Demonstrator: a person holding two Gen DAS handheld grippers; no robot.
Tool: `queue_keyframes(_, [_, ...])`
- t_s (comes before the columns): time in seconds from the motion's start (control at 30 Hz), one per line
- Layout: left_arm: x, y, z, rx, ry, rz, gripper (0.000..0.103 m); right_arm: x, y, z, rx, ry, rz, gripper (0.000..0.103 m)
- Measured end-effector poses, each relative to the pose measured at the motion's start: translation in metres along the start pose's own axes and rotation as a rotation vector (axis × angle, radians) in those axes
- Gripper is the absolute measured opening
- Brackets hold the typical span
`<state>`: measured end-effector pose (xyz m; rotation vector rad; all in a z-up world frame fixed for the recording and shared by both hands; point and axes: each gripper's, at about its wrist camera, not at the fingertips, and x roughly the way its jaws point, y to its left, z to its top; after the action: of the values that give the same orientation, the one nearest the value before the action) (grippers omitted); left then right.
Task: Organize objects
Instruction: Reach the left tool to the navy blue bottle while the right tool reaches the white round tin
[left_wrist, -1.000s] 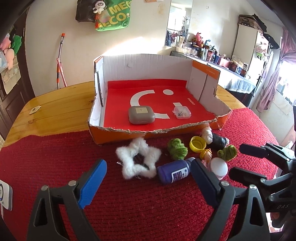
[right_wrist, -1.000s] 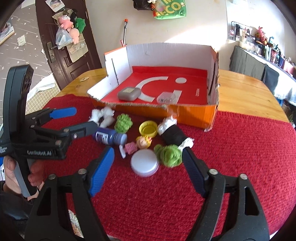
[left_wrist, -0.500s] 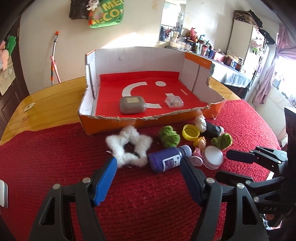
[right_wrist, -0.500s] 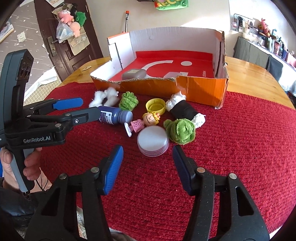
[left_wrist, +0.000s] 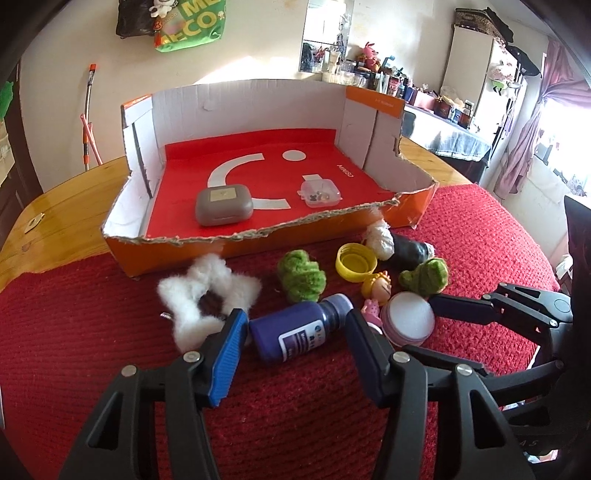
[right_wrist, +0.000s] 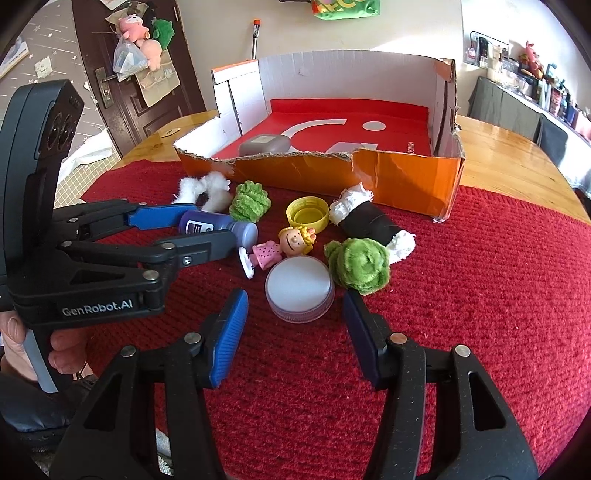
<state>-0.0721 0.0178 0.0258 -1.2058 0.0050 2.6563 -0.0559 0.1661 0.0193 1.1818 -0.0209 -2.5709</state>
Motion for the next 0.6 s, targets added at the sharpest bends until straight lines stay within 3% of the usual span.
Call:
queue_keyframes(0.1, [0.0032,-0.0010,0.0006,0.007,0.004,-0.005,0.056,0.0020,0.0005,0.0016,-0.010,-0.003,-0.001,0.052])
queue_keyframes(0.23, [0.0091,0.0000,-0.0032,0.010,0.031,-0.030,0.047,0.0042,0.0021,0.0030,-0.031,-0.010,-0.015,0.052])
queue_keyframes(0.33, [0.0077,-0.0009,-0.0052,0.022,0.024,-0.030,0.047,0.0063,0.0032,0.0040,-0.047,-0.014,-0.027,0.050])
queue_keyframes(0.47, [0.0072,-0.0006,-0.0052,0.019,0.022,-0.038,0.047,0.0067,0.0035,0.0041,-0.063,-0.018,-0.051,0.040])
queue_keyframes(0.6, [0.0048,-0.0004,-0.0070,0.019,0.018,-0.046,0.047,0.0055,0.0036,0.0030,-0.067,-0.014,-0.053,0.039])
